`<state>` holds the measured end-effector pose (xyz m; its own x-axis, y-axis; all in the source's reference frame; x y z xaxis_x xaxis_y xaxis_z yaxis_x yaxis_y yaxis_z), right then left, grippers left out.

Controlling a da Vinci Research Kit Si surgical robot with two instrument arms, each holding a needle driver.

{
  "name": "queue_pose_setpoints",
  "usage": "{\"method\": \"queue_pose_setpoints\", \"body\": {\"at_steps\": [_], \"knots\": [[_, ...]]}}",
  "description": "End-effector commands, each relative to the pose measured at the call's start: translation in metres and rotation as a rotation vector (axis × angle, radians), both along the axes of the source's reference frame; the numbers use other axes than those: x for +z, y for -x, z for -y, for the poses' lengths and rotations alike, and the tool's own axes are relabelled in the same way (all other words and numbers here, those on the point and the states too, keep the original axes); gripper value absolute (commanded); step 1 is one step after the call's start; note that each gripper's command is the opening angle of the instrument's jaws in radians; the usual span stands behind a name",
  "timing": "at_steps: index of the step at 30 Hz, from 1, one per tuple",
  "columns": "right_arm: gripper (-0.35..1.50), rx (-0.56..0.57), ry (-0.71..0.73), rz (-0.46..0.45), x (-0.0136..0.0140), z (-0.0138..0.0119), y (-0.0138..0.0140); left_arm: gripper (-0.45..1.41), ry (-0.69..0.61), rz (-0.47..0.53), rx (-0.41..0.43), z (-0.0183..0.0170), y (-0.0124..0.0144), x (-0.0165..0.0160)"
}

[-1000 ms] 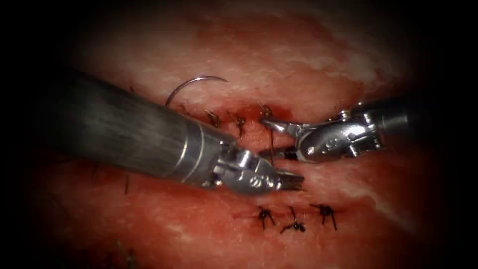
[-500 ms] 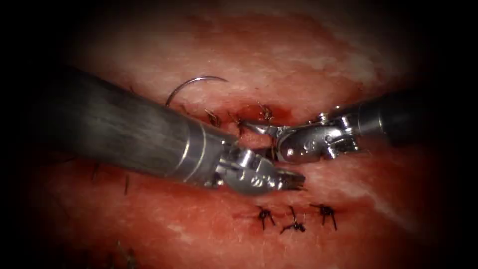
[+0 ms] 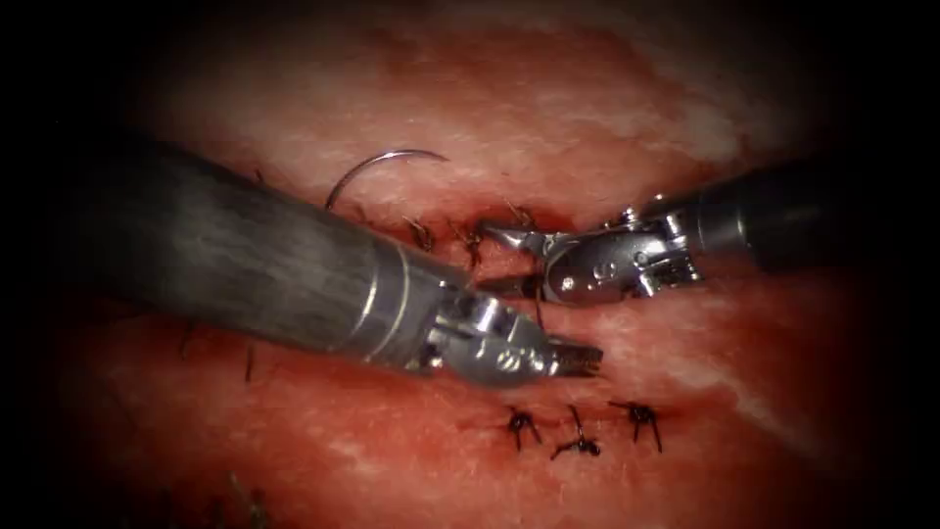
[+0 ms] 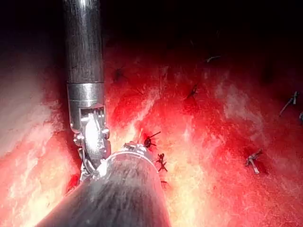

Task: Wound Closure

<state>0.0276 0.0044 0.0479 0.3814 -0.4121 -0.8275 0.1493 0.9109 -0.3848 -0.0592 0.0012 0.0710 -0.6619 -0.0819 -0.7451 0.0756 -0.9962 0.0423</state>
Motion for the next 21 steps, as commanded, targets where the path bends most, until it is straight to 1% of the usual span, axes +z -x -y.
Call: {"method": "queue_pose_setpoints", "body": {"at_steps": [1,5,6,7,8,9,10,21], "knots": [[1.18,-0.001,-0.002,-0.001,0.0004,0.0008,-0.0007,-0.45,-0.001,0.0,0.001,0.0005,0.0005,0.0005],[1.09,-0.006,-0.002,0.006,0.0006,0.0009,-0.0008,-0.45,-0.001,0.0,0.001,0.0005,0.0005,0.0005],[1.03,-0.008,-0.003,0.016,0.0007,0.0009,-0.0008,-0.45,-0.001,0.0,0.001,0.0005,0.0005,0.0005],[0.91,-0.011,-0.005,0.021,0.0007,0.0009,-0.0007,-0.45,-0.001,0.0,0.001,0.0005,0.0005,0.0005],[0.66,-0.011,-0.005,0.02,0.0006,0.0008,-0.0007,-0.45,-0.001,0.0,0.001,0.0005,0.0005,0.0005],[0.04,-0.013,-0.005,0.02,0.0006,0.0009,-0.0005,-0.45,-0.001,0.0,0.001,0.0005,0.0005,0.0004],[-0.35,-0.013,-0.005,0.019,0.0007,0.0009,-0.0004,-0.45,-0.001,0.0,0.001,0.0006,0.0005,0.0004],[-0.35,-0.034,-0.006,0.049,0.0011,0.0004,0.0002,-0.45,-0.002,0.002,0.003,0.001,0.0003,-0.0002]]}}
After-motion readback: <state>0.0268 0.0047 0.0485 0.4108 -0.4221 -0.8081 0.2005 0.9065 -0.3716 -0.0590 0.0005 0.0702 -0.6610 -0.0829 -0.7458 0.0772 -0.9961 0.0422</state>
